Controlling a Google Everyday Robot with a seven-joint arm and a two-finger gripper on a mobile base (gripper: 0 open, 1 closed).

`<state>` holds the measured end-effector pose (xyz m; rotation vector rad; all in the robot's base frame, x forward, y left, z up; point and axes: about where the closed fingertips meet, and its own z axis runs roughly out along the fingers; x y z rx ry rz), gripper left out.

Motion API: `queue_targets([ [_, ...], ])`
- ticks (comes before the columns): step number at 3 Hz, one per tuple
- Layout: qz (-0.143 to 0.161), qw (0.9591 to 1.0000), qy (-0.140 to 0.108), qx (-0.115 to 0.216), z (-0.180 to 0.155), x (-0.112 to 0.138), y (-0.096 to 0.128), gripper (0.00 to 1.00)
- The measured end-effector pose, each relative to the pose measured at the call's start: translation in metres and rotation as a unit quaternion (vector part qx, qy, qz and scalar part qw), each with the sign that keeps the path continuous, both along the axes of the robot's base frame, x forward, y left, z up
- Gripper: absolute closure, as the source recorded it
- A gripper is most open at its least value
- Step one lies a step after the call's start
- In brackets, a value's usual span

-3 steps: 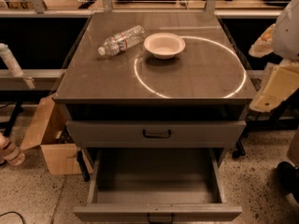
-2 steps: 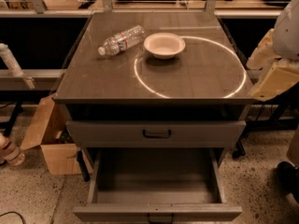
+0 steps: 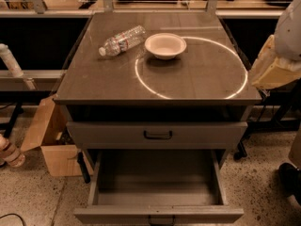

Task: Close middle drawer

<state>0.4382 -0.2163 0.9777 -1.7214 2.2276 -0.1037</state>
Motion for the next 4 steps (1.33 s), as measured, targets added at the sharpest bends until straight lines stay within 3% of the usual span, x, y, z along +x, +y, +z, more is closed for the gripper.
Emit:
queue_targets([
  [2,-0.005,0.9999,0.003,0.010,-0.013,-0.009,-0.010,1.00],
  [4,0.008,0.9980,0.041,0.048,-0.047,-0.031,-0.024,1.00],
])
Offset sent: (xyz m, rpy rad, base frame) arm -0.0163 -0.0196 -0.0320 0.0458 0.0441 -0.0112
